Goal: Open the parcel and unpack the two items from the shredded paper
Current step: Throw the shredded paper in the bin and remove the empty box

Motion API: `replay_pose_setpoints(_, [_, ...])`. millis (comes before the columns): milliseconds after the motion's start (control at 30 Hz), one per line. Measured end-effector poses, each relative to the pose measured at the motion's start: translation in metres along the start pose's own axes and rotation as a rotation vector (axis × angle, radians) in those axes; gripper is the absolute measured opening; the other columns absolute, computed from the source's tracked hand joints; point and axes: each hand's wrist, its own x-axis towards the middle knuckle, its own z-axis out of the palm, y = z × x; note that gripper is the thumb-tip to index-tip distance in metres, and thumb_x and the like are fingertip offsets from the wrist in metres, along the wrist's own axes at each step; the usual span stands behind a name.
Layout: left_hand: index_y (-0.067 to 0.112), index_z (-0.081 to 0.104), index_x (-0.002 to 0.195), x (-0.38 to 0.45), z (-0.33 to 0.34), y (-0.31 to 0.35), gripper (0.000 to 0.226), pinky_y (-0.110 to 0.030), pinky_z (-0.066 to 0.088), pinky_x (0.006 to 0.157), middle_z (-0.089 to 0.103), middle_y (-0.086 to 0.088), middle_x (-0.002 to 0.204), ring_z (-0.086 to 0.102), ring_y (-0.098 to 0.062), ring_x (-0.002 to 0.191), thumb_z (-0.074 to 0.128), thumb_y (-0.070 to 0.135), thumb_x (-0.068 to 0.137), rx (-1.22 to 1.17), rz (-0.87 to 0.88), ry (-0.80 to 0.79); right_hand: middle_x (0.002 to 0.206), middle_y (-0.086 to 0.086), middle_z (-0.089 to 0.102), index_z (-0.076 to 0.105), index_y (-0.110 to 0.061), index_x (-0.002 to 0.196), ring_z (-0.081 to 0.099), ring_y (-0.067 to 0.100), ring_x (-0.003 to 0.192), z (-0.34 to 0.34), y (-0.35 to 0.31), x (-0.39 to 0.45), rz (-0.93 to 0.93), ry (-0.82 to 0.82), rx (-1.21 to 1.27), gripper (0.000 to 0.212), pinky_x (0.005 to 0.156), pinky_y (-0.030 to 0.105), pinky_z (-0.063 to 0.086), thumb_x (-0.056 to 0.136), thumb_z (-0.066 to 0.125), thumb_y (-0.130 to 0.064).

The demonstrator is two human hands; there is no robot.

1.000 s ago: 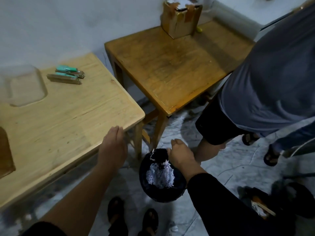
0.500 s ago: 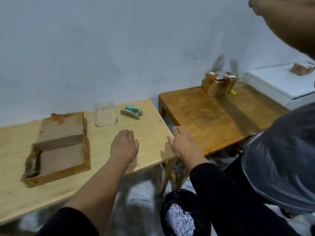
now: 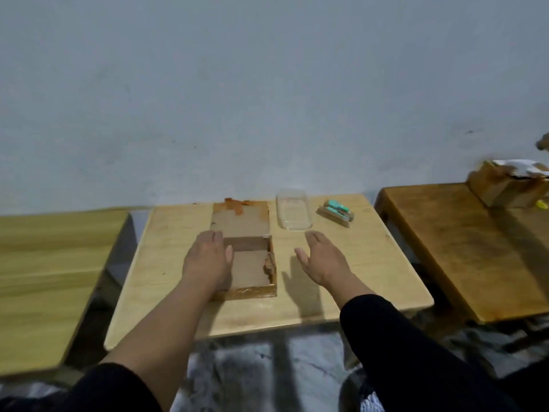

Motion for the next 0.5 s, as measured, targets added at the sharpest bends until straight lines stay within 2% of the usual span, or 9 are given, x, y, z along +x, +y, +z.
replay_pose_setpoints(167, [0.006,0.041,0.129,-0.005,0.038,-0.061,0.047,-0.038,0.039,0.097,0.048,-0.016,0.129,0.043,-0.029,0.12,0.045,0.035,0.092,-0.135,-0.087,-0.146,0.153,0.01,0.023,0.021,-0.007,0.144,0.027,0.024,0.138,0.061,-0.026,0.014,0.063,-0.145,0.082,0.069,0.11,0.032,0.027,0.091,0.049,-0.042])
replay_pose_setpoints(267, [0.005,0.024,0.141,-0.008,0.062,-0.086,0.07,-0.038,0.029,0.108,0.033,-0.017,0.145,0.031,-0.03,0.133,0.054,0.04,0.088,-0.266,-0.139,-0.305,0.152,0.01,0.023,0.019,-0.005,0.144,0.03,0.025,0.137,0.087,-0.033,0.019,0.118,-0.203,0.139,0.084,0.111,0.032,0.027,0.083,0.063,-0.043])
replay_pose_setpoints(333, [0.006,0.016,0.144,-0.009,0.074,-0.098,0.083,-0.039,0.027,0.111,0.03,-0.018,0.148,0.03,-0.031,0.135,0.058,0.045,0.084,-0.362,-0.163,-0.375,0.151,0.012,0.025,0.017,-0.004,0.144,0.03,0.026,0.137,0.1,-0.035,0.022,0.151,-0.213,0.195,0.094,0.111,0.031,0.026,0.077,0.07,-0.041])
replay_pose_setpoints(400, [0.008,0.02,0.143,-0.008,0.082,-0.104,0.08,-0.038,0.034,0.105,0.039,-0.019,0.143,0.039,-0.033,0.129,0.059,0.044,0.083,-0.443,-0.159,-0.379,0.149,0.014,0.03,0.016,-0.004,0.144,0.031,0.028,0.136,0.11,-0.036,0.025,0.21,-0.201,0.273,0.098,0.111,0.032,0.026,0.073,0.074,-0.04])
replay_pose_setpoints(500, [0.018,0.028,0.141,-0.007,0.089,-0.105,0.065,-0.034,0.04,0.096,0.052,-0.015,0.133,0.05,-0.033,0.119,0.058,0.034,0.086,-0.538,-0.13,-0.329,0.138,0.011,0.05,0.029,-0.009,0.143,0.046,0.026,0.126,0.12,-0.036,0.026,0.29,-0.169,0.443,0.093,0.108,0.033,0.037,0.07,0.077,-0.039])
